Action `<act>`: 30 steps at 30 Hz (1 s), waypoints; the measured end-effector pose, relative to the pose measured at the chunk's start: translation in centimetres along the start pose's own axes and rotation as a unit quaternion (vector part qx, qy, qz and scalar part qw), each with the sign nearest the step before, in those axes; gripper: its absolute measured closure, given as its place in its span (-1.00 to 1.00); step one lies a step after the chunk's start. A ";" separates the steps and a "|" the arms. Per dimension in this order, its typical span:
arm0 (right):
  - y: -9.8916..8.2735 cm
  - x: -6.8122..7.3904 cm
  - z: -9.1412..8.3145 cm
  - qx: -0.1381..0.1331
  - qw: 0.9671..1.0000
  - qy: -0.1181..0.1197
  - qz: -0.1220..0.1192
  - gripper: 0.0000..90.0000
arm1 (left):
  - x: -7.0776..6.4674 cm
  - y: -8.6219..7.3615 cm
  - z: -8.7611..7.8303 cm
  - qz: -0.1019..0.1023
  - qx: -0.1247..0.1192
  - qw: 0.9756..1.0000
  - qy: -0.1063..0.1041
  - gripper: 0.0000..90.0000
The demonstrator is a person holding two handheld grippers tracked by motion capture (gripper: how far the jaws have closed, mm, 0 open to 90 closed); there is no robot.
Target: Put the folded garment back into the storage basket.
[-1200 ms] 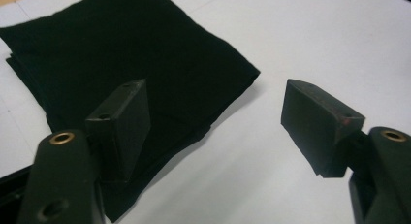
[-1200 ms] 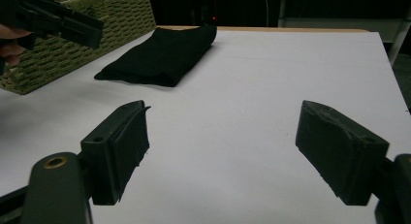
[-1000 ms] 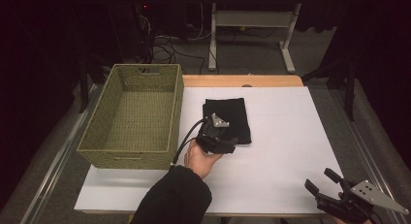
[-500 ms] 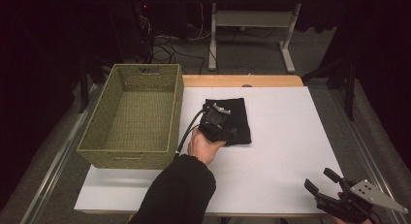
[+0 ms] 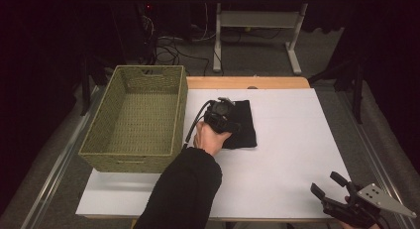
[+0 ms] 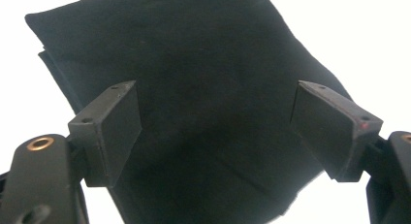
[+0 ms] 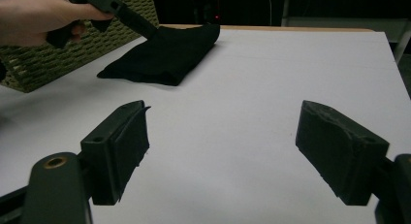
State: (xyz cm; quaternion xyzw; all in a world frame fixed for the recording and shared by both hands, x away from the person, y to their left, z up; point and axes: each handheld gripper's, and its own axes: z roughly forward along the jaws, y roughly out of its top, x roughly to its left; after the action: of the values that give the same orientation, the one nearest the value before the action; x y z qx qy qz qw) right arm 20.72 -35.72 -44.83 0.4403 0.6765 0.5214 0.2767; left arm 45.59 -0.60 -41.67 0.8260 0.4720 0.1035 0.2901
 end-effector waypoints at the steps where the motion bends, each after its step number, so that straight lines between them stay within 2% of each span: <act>1: 0.0 0.0 0.0 0.000 1.000 0.000 -0.001 -0.56 | 0.3 0.2 0.3 -0.003 0.007 1.000 0.006 -0.63; 5: 0.0 0.0 0.1 0.002 1.000 -0.001 -0.001 -0.56 | 0.9 0.5 1.0 -0.014 0.016 1.000 0.012 -0.64; 7: 0.0 0.0 0.1 0.003 1.000 -0.001 -0.003 -0.56 | 1.4 0.7 1.7 -0.021 0.030 0.999 0.012 -0.68; 16: 0.0 0.0 0.1 0.003 1.000 0.001 -0.003 -0.56 | 2.6 0.8 2.6 -0.036 0.044 0.998 0.023 -0.72; 17: 0.0 0.0 0.1 0.003 1.000 0.002 -0.004 -0.56 | 3.1 0.7 2.8 -0.043 0.051 0.997 0.025 -0.72; 22: 0.0 0.0 0.1 0.002 1.000 0.002 -0.002 -0.56 | 3.8 0.6 3.2 -0.058 0.064 0.996 0.022 -0.75; 24: 0.0 0.0 0.1 0.002 1.000 0.002 -0.003 -0.56 | 4.4 0.5 3.6 -0.069 0.075 0.995 0.017 -0.77; 28: 0.0 0.0 0.1 0.003 1.000 0.005 -0.004 -0.56 | 4.6 0.4 3.8 -0.070 0.083 0.994 0.016 -0.78; 30: 0.0 0.0 0.1 0.003 1.000 0.006 -0.004 -0.56 | 4.9 0.3 4.0 -0.078 0.086 0.993 0.009 -0.79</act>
State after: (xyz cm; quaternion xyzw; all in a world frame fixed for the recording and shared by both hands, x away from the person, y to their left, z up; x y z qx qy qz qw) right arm 20.81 -35.62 -44.87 0.4353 0.6814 0.5210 0.2735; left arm 50.22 1.85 -45.28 0.8077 0.5448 0.0467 0.2206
